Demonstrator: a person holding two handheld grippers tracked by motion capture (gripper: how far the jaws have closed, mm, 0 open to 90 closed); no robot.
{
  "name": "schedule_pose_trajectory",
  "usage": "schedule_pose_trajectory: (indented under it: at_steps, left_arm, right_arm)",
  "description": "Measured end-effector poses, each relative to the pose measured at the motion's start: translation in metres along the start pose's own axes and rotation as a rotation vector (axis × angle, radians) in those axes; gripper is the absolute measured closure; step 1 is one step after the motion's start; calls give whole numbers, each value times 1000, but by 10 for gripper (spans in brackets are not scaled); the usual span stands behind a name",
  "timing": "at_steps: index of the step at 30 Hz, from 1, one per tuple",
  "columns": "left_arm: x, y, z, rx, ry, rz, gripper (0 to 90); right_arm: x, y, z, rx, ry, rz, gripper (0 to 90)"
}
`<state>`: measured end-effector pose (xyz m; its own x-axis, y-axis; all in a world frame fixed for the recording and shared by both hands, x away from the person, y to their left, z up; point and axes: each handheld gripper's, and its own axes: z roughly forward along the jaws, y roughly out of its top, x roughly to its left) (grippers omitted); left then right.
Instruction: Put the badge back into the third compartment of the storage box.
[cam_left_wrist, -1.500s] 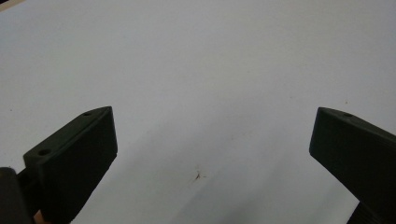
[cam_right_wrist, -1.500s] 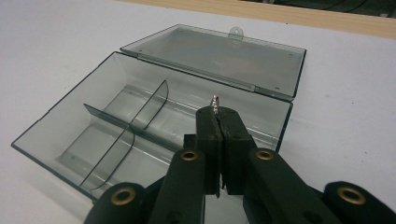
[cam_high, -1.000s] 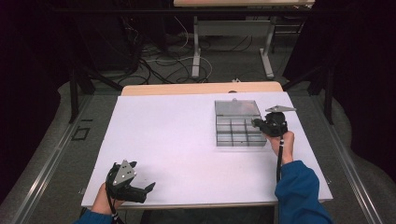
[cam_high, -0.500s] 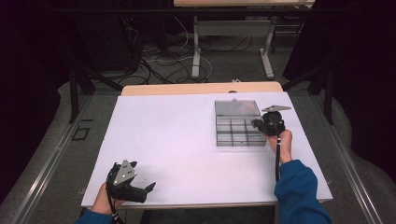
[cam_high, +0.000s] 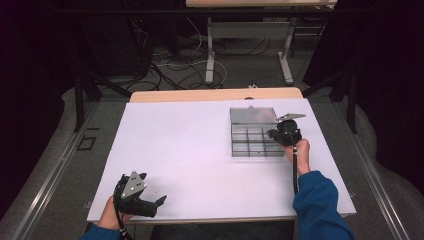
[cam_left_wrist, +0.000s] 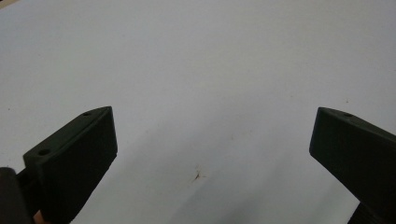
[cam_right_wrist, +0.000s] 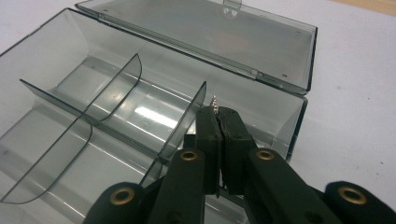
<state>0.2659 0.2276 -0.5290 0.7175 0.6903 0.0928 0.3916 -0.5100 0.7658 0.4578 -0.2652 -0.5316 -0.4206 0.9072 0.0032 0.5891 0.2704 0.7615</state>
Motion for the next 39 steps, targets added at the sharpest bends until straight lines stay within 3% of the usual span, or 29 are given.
schedule_pose_trajectory:
  at_steps: [7,12,16,26,27,29,36,39]
  left_arm:
    - [0,-1,0,-7,1,-4,10]
    - [0,0,-1,-1,0,2,10]
    - [-1,0,-1,-2,1,2,10]
    - [0,0,-2,-7,8,19,10]
    - [0,0,-2,-7,7,19,10]
    - [0,0,-2,-11,8,15,10]
    - [0,0,-2,-11,8,14,10]
    - [0,0,-2,-10,7,16,11]
  right_arm:
    - [0,-1,2,12,-6,4,867]
    - [0,0,-3,-14,-12,14,812]
    - [-3,1,-12,-35,13,24,770]
    - [3,0,-37,-43,72,36,516]
    - [4,-1,-43,-47,112,25,448]
    - [4,-1,-46,-47,122,23,430]
    - [13,-9,-65,-40,195,-17,217]
    - [19,-14,-70,-44,202,-33,153]
